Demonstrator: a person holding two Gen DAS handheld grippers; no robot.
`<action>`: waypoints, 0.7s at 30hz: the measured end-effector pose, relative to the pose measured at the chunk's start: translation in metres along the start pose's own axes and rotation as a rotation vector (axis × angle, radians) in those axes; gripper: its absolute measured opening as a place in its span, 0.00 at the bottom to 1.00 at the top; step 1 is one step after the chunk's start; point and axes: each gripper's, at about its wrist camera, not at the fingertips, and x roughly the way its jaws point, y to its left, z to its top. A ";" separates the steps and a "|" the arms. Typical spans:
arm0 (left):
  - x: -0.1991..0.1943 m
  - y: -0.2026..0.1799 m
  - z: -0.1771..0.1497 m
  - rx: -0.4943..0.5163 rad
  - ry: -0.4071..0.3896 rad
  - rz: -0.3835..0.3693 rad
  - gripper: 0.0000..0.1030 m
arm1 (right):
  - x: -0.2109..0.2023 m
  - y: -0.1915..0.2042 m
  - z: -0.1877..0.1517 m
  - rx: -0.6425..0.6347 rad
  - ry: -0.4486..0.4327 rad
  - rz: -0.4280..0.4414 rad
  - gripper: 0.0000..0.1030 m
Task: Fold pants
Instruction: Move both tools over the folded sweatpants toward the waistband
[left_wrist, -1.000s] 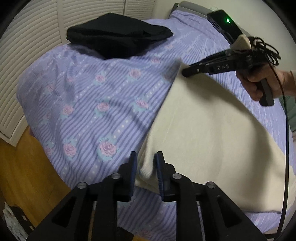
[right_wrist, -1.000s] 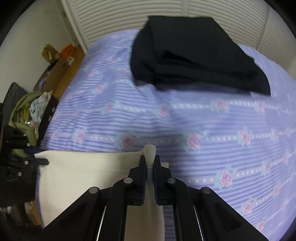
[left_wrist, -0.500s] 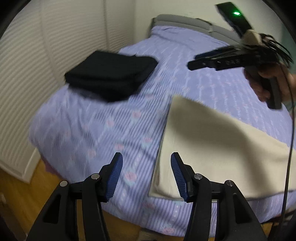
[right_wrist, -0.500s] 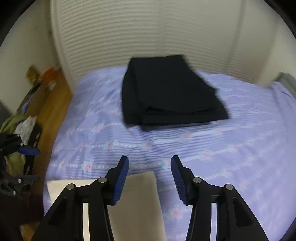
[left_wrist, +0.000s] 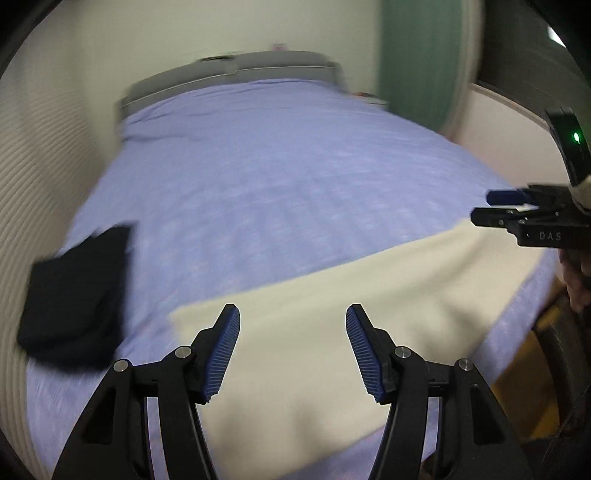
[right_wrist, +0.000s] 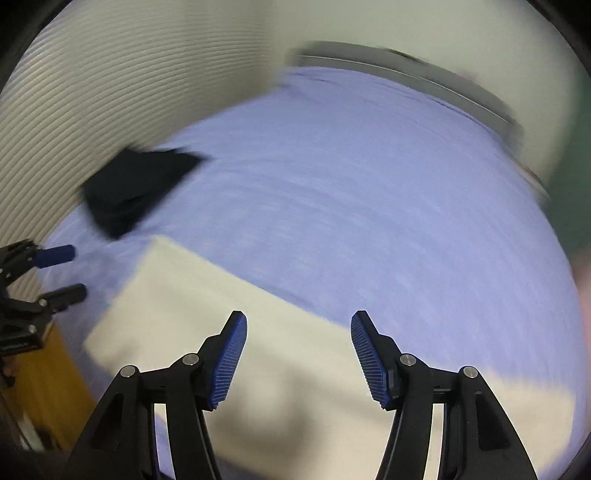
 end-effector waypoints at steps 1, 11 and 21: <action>0.013 -0.014 0.013 0.032 0.002 -0.051 0.57 | -0.006 -0.019 -0.011 0.068 0.001 -0.050 0.58; 0.132 -0.173 0.125 0.262 0.052 -0.332 0.57 | -0.046 -0.170 -0.120 0.567 -0.044 -0.338 0.58; 0.196 -0.295 0.160 0.521 0.108 -0.406 0.57 | -0.053 -0.285 -0.213 0.844 -0.046 -0.385 0.58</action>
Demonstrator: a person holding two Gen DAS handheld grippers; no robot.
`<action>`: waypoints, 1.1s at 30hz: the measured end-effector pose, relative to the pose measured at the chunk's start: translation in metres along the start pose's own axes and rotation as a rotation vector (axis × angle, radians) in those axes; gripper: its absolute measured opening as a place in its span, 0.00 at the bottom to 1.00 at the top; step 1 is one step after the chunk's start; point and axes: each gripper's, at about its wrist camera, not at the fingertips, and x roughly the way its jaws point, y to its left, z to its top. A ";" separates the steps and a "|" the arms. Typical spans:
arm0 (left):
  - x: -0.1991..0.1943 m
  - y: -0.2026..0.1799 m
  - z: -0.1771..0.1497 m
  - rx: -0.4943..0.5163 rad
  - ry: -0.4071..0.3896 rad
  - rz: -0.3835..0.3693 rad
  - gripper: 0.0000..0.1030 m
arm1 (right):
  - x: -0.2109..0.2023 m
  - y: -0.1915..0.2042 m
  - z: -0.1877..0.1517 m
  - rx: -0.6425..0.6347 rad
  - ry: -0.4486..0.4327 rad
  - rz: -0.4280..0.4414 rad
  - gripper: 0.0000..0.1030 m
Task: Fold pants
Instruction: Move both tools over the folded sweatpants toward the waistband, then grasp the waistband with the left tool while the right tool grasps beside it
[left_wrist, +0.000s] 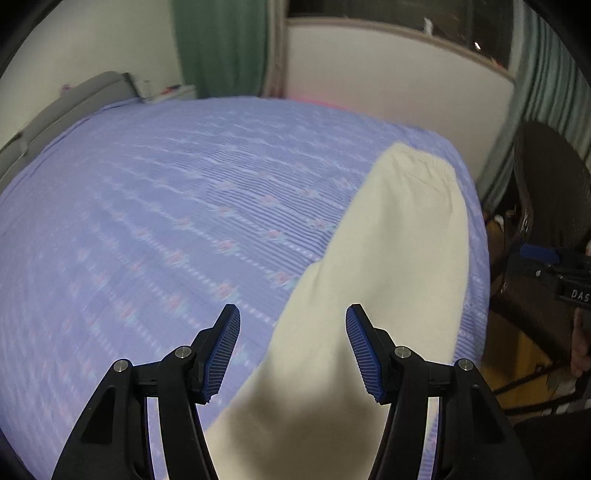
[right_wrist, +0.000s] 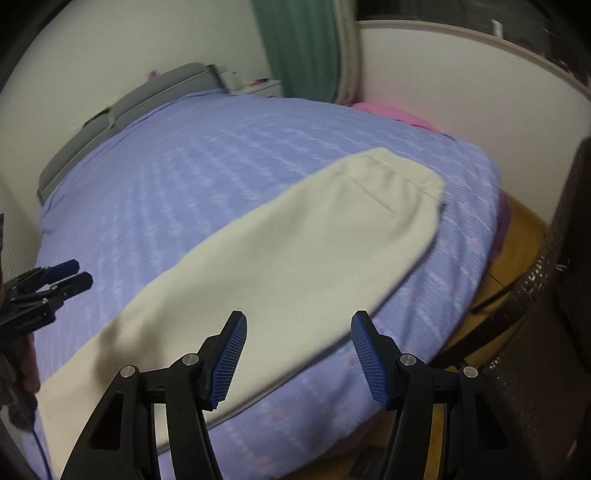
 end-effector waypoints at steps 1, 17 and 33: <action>0.012 0.001 0.005 0.009 0.017 -0.014 0.57 | 0.000 -0.007 -0.004 0.016 0.003 -0.006 0.58; 0.135 0.034 0.025 0.046 0.262 -0.378 0.35 | 0.047 -0.001 0.000 0.134 0.036 -0.032 0.58; 0.157 0.018 0.033 -0.012 0.296 -0.447 0.04 | 0.056 -0.001 -0.018 0.140 0.094 -0.069 0.58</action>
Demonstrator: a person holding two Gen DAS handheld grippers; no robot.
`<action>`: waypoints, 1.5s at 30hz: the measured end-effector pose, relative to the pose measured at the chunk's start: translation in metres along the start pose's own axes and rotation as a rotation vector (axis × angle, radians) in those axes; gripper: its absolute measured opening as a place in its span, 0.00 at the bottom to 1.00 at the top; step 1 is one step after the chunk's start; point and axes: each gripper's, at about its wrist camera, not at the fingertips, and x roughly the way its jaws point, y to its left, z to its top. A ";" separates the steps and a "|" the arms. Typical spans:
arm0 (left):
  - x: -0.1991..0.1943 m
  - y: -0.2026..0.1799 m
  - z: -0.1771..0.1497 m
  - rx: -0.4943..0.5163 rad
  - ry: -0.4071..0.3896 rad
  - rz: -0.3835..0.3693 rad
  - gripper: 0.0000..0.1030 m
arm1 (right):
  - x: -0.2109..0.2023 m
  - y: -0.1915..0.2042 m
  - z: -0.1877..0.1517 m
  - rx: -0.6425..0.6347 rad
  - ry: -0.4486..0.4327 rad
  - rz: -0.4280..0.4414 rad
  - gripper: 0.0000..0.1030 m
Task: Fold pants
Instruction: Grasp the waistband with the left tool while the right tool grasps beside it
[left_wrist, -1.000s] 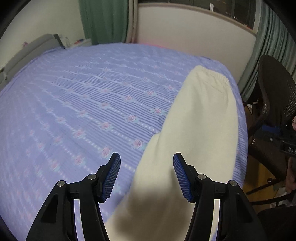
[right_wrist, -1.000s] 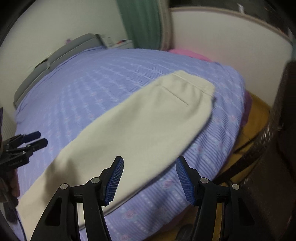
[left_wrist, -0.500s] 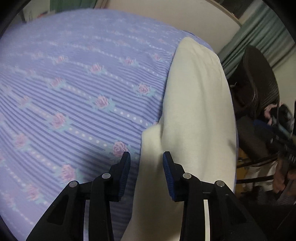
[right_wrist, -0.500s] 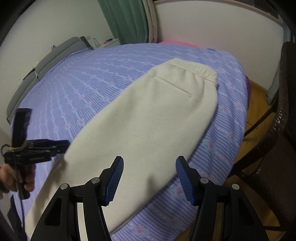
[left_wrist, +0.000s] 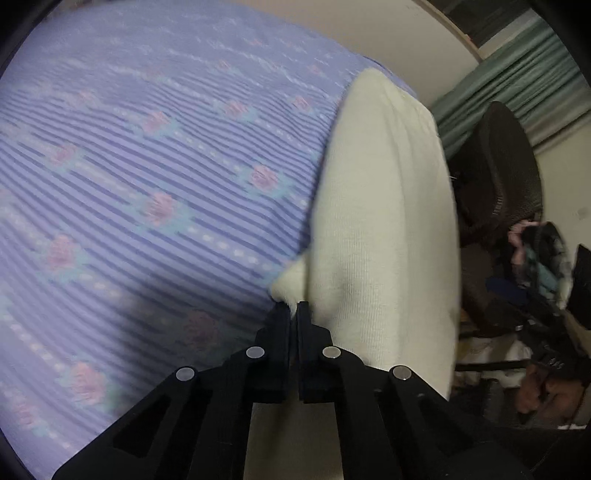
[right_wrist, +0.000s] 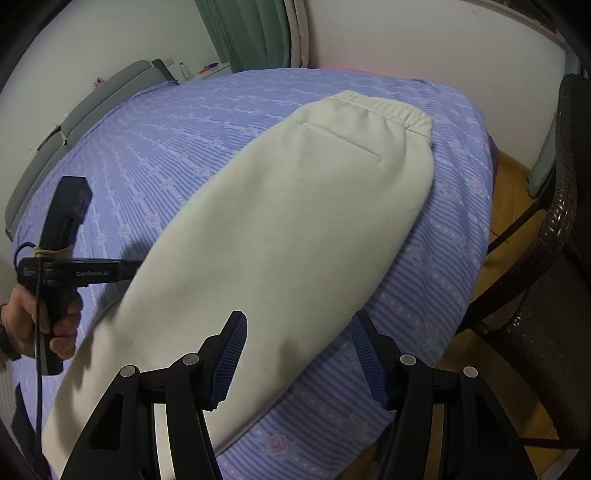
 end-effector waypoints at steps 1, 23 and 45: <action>-0.009 0.002 -0.001 -0.010 -0.028 0.039 0.04 | 0.000 -0.001 0.000 0.000 -0.001 -0.003 0.58; -0.051 -0.012 -0.020 0.020 -0.200 0.298 0.56 | 0.030 -0.014 0.003 0.003 0.032 0.006 0.58; 0.074 -0.137 0.253 0.573 0.006 -0.019 0.57 | 0.052 -0.140 0.124 0.187 -0.165 -0.007 0.62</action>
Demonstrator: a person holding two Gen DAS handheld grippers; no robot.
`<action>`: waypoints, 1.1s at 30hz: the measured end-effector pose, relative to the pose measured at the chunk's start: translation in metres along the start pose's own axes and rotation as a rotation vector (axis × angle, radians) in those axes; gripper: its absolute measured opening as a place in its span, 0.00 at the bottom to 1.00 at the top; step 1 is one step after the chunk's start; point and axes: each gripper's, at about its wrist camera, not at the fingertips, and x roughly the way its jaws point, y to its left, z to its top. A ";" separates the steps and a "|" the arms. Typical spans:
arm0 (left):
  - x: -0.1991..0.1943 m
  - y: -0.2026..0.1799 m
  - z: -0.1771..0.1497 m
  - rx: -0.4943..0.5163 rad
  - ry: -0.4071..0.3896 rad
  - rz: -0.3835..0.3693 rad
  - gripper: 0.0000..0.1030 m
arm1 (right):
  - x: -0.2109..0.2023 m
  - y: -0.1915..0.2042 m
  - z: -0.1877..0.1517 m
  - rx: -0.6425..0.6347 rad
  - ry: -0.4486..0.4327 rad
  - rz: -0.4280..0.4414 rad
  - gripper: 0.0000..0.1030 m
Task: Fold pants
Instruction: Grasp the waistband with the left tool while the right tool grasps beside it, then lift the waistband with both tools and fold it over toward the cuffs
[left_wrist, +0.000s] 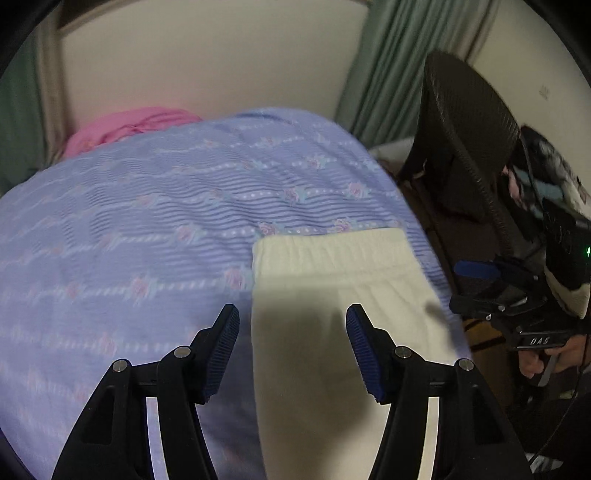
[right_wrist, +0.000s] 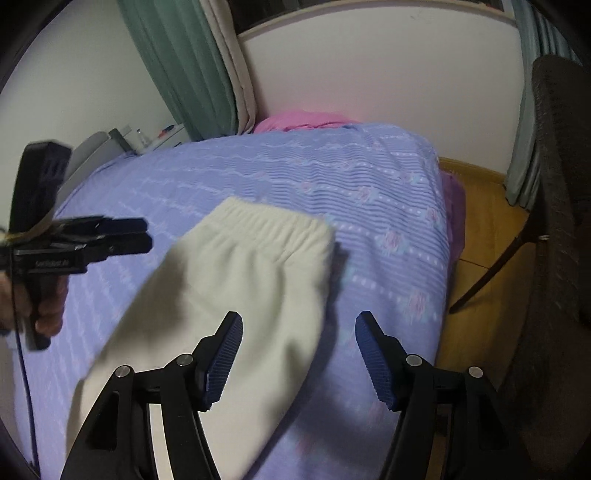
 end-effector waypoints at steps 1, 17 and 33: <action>0.011 0.001 0.003 0.019 0.028 0.006 0.57 | 0.008 -0.006 0.003 0.018 0.007 0.018 0.62; 0.069 0.013 0.007 -0.018 0.183 -0.130 0.59 | 0.102 -0.044 0.025 0.253 0.185 0.417 0.59; -0.064 -0.025 -0.007 0.107 -0.029 -0.182 0.34 | -0.006 0.024 0.040 -0.017 -0.022 0.442 0.25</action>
